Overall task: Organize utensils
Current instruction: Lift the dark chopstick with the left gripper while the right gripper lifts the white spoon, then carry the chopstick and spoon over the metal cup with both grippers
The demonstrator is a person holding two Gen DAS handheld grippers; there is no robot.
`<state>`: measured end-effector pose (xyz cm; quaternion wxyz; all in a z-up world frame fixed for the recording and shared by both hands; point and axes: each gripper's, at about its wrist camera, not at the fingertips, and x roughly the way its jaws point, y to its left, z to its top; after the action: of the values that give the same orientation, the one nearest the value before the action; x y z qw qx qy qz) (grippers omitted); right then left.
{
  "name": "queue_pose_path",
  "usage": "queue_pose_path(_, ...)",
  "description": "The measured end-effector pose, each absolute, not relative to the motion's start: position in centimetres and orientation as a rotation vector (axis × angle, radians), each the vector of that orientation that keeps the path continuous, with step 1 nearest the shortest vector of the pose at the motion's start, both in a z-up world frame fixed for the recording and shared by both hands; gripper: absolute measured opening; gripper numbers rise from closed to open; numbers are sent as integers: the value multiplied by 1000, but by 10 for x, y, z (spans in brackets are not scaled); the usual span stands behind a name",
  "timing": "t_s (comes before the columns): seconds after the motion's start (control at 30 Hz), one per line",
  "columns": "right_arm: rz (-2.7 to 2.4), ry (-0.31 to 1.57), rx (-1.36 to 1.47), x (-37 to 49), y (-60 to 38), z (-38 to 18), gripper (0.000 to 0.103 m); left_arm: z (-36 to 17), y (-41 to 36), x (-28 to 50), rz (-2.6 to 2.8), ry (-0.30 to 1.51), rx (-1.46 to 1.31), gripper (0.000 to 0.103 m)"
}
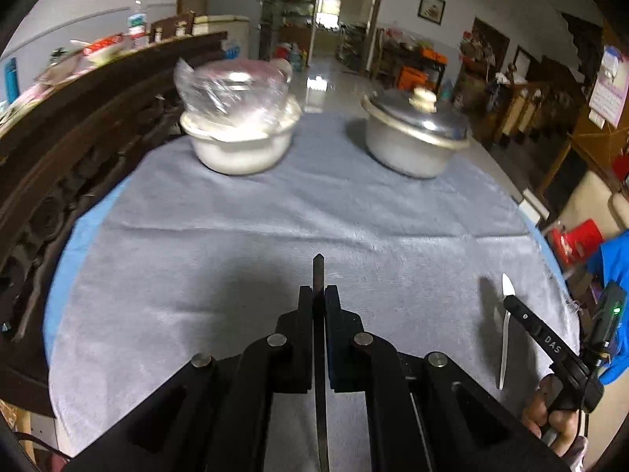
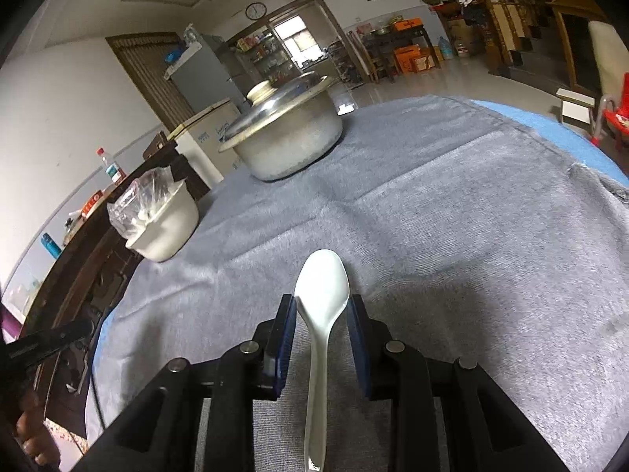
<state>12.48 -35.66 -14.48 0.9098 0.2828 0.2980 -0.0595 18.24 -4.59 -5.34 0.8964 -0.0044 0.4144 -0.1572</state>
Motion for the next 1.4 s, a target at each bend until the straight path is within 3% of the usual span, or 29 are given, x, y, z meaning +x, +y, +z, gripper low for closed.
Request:
queue_pose_path(0.47,-180,449,619,31,-360,-94,29,0,11,102,-311,708,-115,6)
queue_pose_path(1.4,-20,155,536,-107,-290,10,29,53,41,-6,-364,570,-141,6)
